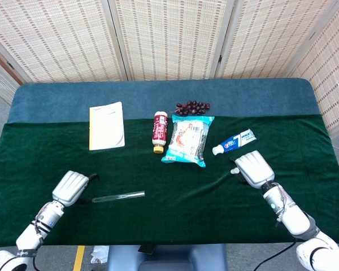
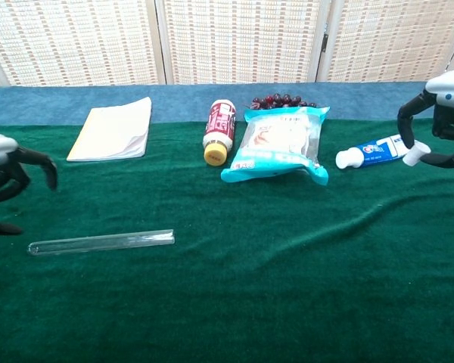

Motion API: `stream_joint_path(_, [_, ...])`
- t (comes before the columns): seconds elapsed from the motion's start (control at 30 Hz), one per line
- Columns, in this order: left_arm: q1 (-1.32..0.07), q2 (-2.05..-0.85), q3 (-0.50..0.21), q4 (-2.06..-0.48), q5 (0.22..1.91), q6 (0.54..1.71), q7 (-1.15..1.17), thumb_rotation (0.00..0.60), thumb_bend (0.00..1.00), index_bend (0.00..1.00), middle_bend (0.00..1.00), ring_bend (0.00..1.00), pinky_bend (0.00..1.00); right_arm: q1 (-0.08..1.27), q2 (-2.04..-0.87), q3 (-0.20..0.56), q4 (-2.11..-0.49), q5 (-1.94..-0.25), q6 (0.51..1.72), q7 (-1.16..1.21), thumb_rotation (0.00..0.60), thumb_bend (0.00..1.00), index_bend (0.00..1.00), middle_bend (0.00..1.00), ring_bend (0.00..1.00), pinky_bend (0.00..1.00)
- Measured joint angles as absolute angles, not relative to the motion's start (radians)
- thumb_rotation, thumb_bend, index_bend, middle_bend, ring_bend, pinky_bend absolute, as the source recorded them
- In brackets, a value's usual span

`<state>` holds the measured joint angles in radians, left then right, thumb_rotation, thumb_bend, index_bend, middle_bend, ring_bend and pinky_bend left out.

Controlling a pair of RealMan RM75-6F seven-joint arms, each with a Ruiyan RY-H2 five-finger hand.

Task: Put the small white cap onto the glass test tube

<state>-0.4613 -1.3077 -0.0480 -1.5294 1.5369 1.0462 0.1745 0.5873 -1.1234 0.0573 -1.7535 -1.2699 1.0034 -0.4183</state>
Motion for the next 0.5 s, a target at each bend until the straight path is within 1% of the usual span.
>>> stream_joint_path(0.27, [-0.507,-1.357,-0.050,-1.587,1.501,0.994,0.259,0.600,0.17,0.40,0.86,0.84,0.79,0.582,-1.125,0.055,-1.733,-1.272,0.995,-0.391,0.587,0.57,0.78,1.00,1.00,1.00])
stream_joint_path(0.5, [-0.531,-1.420,-0.058,-1.579,1.439,0.972,0.349,0.600,0.17,0.40,0.87,0.84,0.79,0.573,-1.125,0.051,-1.719,-1.284,0.997,-0.359,0.587,0.58,0.78,1.00,1.00,1.00])
